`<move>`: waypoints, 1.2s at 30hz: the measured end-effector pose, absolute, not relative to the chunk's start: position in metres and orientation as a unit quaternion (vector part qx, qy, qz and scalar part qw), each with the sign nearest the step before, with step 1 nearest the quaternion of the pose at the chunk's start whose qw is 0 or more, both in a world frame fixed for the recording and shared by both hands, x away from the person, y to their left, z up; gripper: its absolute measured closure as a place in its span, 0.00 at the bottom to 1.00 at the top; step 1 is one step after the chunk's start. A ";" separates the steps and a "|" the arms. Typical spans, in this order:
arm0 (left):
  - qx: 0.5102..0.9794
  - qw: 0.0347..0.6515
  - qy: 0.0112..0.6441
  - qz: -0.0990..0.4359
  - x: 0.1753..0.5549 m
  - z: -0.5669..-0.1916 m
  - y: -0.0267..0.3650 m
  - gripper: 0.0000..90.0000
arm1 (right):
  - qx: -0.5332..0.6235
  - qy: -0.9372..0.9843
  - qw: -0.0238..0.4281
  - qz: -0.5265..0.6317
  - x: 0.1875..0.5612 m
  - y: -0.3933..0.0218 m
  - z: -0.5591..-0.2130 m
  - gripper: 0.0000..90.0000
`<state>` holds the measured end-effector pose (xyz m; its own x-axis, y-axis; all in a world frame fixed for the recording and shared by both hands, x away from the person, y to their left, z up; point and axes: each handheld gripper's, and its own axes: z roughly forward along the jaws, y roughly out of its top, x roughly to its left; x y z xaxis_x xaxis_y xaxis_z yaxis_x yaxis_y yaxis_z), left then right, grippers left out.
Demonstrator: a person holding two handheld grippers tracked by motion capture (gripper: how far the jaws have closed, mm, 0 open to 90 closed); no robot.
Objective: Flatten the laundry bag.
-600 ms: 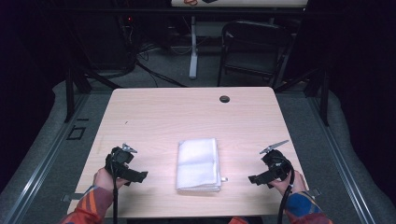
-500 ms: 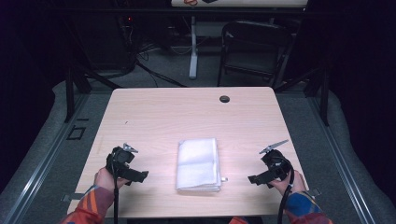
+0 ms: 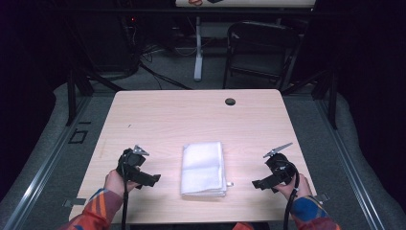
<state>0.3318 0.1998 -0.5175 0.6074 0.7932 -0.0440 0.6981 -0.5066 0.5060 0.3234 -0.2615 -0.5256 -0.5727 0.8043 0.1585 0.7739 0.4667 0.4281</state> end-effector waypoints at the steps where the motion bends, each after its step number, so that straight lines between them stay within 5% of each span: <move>1: 0.864 0.250 0.426 0.092 0.334 -0.518 0.196 0.00 | 0.454 0.861 0.026 0.227 0.325 -0.262 -0.524 0.03; 36: 0.906 0.266 0.316 0.088 0.328 -0.518 0.109 0.05 | 0.446 0.861 0.005 0.244 0.327 -0.257 -0.525 0.09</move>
